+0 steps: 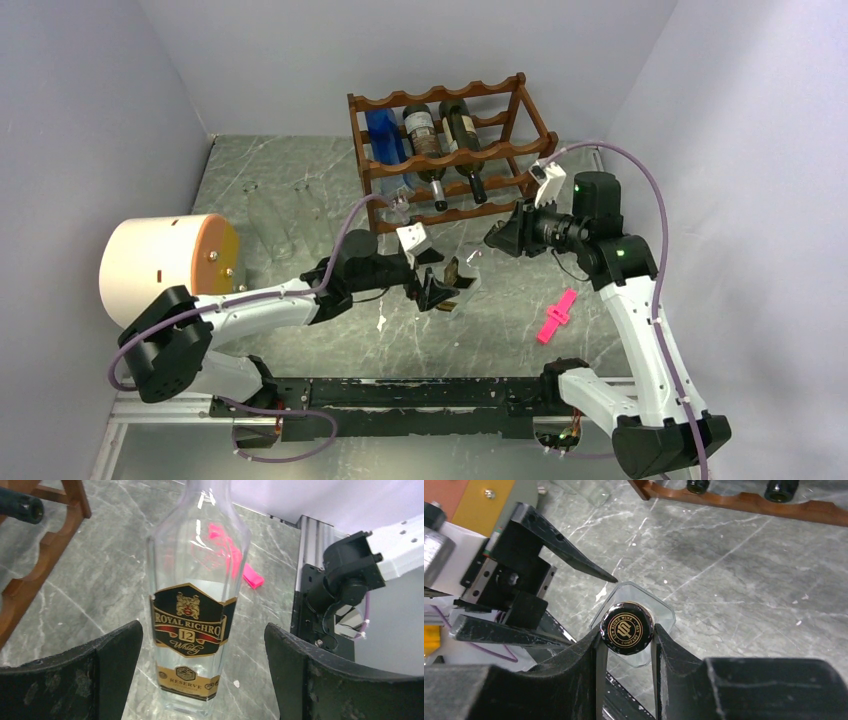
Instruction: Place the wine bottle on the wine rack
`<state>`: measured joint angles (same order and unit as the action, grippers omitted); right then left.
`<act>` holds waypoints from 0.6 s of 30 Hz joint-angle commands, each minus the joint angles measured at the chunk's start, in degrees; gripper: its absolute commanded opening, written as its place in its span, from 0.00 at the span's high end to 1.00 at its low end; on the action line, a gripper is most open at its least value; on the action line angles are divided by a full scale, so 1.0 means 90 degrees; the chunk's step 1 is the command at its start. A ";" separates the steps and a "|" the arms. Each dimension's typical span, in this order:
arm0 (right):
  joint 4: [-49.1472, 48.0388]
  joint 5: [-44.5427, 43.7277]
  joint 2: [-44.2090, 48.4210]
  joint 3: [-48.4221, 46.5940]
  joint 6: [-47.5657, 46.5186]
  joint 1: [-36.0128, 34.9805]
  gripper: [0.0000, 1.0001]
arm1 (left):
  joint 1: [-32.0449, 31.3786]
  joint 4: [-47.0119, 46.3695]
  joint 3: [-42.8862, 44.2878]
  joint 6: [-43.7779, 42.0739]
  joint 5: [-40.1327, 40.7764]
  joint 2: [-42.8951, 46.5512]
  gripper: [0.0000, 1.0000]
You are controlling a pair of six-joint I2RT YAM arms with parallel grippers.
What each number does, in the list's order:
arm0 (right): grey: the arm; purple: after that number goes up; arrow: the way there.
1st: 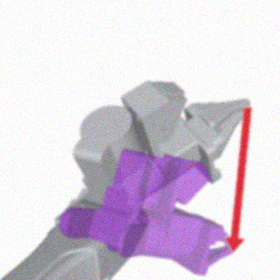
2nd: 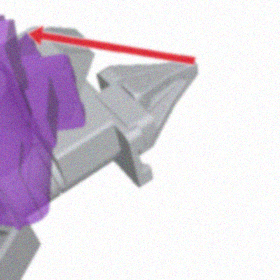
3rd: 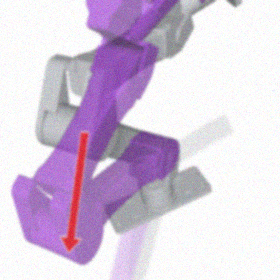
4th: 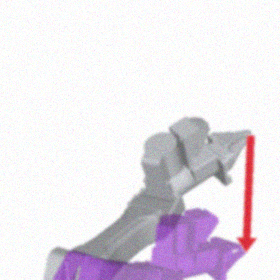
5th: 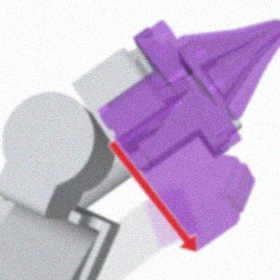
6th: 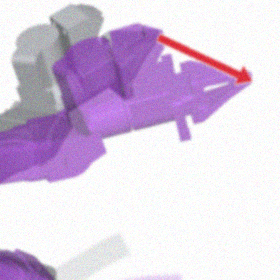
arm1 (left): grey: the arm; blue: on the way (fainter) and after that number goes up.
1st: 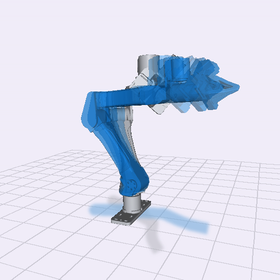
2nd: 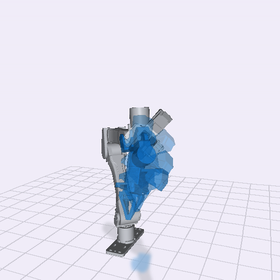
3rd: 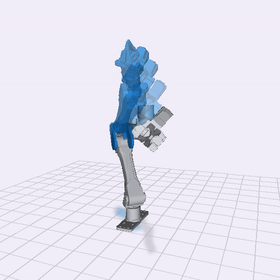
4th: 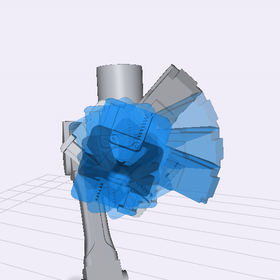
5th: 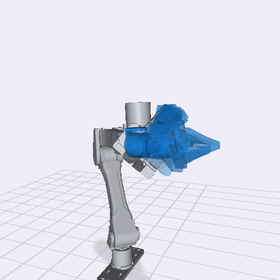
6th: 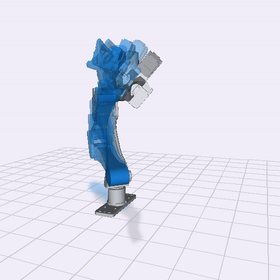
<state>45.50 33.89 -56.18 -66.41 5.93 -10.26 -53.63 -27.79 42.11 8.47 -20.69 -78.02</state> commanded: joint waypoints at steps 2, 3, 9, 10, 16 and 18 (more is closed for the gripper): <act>-0.0986 0.0942 0.0075 -0.0142 0.0244 -0.0093 1.00 | -0.0067 -0.1579 -0.0589 0.0269 -0.0683 -0.0041 0.05; -0.1036 0.1059 0.0092 -0.0129 0.0248 -0.0105 1.00 | -0.0069 -0.1614 -0.0663 0.0292 -0.0597 -0.0051 0.05; -0.1211 0.1786 0.0197 -0.0086 0.0152 -0.0197 1.00 | -0.0062 -0.1027 -0.0525 -0.0102 -0.0231 -0.0162 0.05; -0.1212 0.1865 0.0227 -0.0094 0.0127 -0.0251 1.00 | -0.0066 -0.0880 -0.0506 -0.0186 -0.0061 -0.0137 0.05; -0.1501 0.2093 0.0309 -0.0038 0.0273 -0.0415 1.00 | -0.0059 -0.1077 -0.0514 -0.0129 -0.0137 -0.0204 0.05; -0.1573 0.2064 0.0296 -0.0026 0.0340 -0.0427 1.00 | -0.0060 -0.1335 -0.0537 0.0108 -0.0229 -0.0293 0.05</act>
<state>37.82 45.54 -55.29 -65.78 4.86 -13.37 -54.11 -35.31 36.21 7.99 -22.20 -79.35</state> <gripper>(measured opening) 0.356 0.949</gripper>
